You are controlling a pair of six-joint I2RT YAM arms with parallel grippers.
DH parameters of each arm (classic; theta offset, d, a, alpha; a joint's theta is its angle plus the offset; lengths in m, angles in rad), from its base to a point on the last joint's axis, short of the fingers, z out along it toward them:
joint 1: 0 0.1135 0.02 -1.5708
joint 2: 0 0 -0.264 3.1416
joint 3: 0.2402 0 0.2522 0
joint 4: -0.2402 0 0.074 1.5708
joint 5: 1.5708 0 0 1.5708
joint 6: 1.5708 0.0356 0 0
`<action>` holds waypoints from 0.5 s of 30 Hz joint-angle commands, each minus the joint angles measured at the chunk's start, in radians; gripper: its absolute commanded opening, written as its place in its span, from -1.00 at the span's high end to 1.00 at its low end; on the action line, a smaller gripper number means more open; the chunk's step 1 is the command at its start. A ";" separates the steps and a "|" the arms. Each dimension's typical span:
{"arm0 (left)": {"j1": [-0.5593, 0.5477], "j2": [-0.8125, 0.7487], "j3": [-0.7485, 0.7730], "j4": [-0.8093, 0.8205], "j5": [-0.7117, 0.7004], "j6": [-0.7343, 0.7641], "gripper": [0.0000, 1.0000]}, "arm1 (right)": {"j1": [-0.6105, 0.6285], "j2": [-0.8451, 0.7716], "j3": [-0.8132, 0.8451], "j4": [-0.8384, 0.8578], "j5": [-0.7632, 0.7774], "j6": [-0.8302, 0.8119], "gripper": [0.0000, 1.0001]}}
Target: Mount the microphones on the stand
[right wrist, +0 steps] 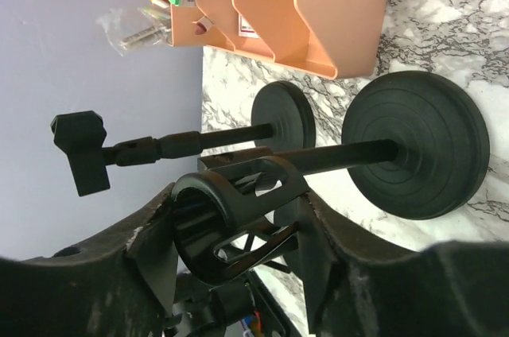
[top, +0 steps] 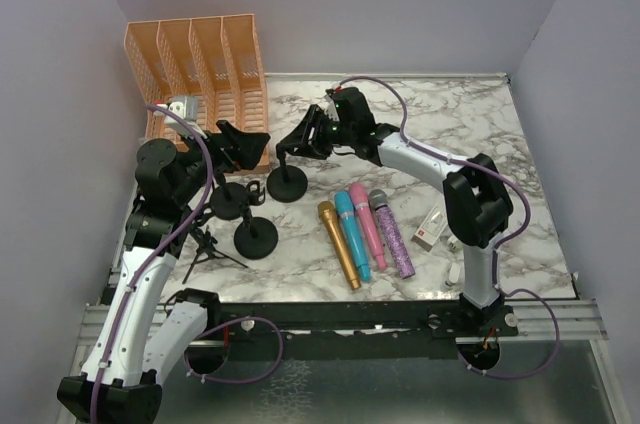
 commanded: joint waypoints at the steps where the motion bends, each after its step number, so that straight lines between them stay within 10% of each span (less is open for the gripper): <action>1: 0.004 -0.013 -0.003 -0.016 0.006 -0.003 -0.98 | 0.009 0.003 0.026 0.019 -0.011 0.026 0.11; 15: 0.004 0.011 -0.001 -0.006 0.044 -0.021 -0.98 | -0.033 -0.193 -0.087 0.057 0.307 -0.102 0.31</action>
